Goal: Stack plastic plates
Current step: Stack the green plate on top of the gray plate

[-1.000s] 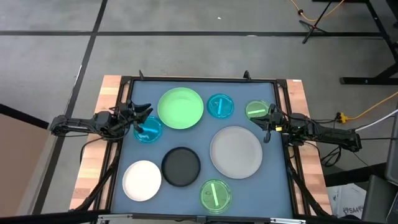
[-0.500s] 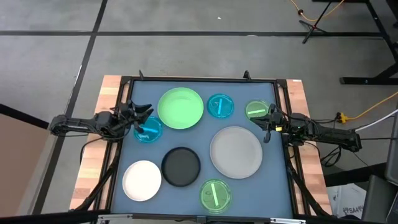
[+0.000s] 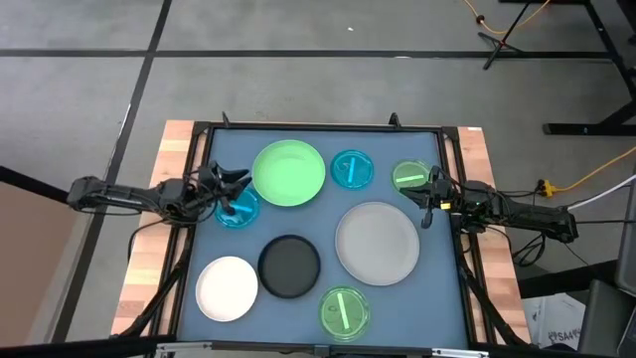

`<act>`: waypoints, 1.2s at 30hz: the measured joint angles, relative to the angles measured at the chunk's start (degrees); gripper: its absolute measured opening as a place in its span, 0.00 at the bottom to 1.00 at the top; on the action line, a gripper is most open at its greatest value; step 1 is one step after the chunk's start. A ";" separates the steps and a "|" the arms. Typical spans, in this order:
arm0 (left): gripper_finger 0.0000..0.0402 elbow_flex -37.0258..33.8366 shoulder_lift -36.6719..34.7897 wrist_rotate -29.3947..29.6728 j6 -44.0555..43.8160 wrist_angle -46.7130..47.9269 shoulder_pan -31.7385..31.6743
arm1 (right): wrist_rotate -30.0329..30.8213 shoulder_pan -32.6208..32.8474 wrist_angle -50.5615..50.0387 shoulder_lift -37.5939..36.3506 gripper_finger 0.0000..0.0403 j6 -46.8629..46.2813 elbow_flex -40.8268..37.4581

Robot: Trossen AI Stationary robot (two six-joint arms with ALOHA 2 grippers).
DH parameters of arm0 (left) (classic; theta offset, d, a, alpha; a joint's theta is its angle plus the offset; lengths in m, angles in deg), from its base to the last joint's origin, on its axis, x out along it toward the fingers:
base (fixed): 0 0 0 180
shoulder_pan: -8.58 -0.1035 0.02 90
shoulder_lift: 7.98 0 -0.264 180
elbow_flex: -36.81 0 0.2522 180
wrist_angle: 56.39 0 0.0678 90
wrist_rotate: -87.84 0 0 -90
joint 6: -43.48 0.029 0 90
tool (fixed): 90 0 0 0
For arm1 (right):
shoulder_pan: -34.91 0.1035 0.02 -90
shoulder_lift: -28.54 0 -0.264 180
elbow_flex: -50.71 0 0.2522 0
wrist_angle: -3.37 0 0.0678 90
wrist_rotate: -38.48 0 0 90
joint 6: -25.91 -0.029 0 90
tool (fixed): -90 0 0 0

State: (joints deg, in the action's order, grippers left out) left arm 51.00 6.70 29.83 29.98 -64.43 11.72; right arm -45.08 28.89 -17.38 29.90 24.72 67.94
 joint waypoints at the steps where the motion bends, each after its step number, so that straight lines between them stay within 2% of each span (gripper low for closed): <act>1: 0.35 0.00 1.00 0.00 -0.01 -0.95 0.00 | -0.02 0.00 0.00 0.01 0.00 0.00 0.00; 10: 0.35 4.08 12.13 -2.76 0.28 -4.12 0.00 | 0.00 0.00 0.00 0.00 0.00 -0.01 0.00; 23: 0.35 21.74 38.76 -2.99 5.18 -2.63 -0.01 | -0.02 0.00 0.00 0.00 0.00 -0.01 0.00; 36: 0.35 46.60 66.20 -2.97 6.66 15.26 -0.02 | -0.02 0.00 -0.01 -0.01 0.00 -0.02 0.00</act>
State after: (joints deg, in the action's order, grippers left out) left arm 97.60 72.90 26.86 36.63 -49.17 11.70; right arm -45.11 28.89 -17.39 29.89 24.70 67.94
